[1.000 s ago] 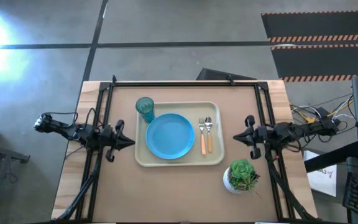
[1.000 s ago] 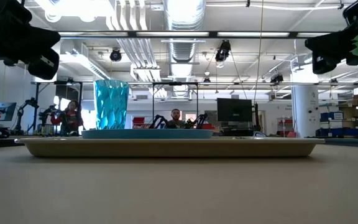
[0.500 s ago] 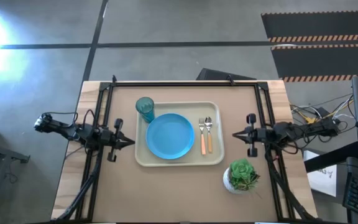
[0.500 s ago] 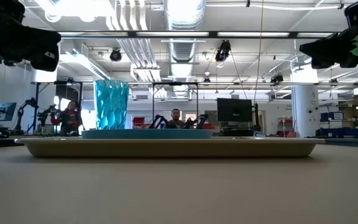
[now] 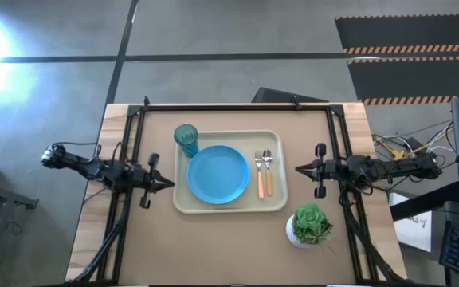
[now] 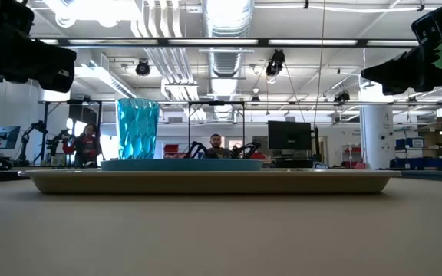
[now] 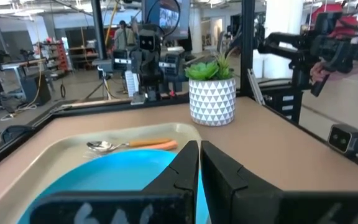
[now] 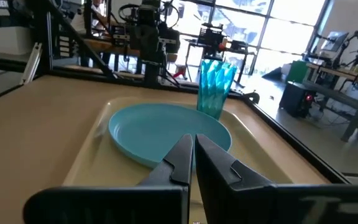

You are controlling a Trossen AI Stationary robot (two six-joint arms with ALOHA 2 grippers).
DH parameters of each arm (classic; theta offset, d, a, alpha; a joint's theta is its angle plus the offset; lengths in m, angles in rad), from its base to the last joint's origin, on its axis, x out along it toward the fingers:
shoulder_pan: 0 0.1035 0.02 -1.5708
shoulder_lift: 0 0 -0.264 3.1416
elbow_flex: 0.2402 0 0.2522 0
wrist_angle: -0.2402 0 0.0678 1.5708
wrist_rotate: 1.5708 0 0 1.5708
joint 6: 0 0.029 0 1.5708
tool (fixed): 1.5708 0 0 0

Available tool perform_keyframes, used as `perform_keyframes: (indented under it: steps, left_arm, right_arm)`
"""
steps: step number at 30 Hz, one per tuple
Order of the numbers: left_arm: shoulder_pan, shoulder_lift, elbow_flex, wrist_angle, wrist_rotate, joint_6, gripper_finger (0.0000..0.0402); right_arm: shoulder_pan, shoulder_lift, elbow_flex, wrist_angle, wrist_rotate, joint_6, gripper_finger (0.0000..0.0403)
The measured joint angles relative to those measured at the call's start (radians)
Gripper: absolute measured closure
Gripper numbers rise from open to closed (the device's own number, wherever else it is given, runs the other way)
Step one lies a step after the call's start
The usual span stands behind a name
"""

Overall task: Pick and place plate/cup/fork/spoon on tray
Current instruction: Return to Home Position

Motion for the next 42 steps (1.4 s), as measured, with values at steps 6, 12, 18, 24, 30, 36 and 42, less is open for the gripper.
perform_keyframes:
  steps: [6,12,18,24,30,36,42]
  left_arm:
    - [0.0,0.048,0.0,0.006,0.0,-0.004,0.0402]
    - [0.0,0.076,0.0,0.035,-0.001,0.004,0.0402]
    - [0.0,0.078,0.0,0.011,-0.001,0.004,0.0402]
    - [0.0,0.083,0.0,0.011,-0.001,0.003,0.0402]
    - [0.0,0.081,0.0,0.027,-0.001,0.004,0.0402]
    - [0.0,0.082,0.0,0.025,-0.001,-0.002,0.0402]
    - [0.0,0.083,0.0,0.029,-0.001,-0.003,0.0402]
  right_arm:
    - [0.001,0.002,0.0,0.002,0.0,0.019,0.0394]
    - [0.001,0.002,0.0,0.003,0.0,0.038,0.0394]
    - [0.001,0.002,0.0,0.003,-0.001,0.055,0.0394]
    - [0.001,0.002,0.0,0.003,-0.001,0.056,0.0394]
    - [0.001,0.002,0.0,0.004,-0.002,0.139,0.0394]
    - [0.001,0.002,0.0,0.009,-0.002,0.166,0.0394]
    - [0.001,0.002,0.0,0.01,-0.002,0.166,0.0394]
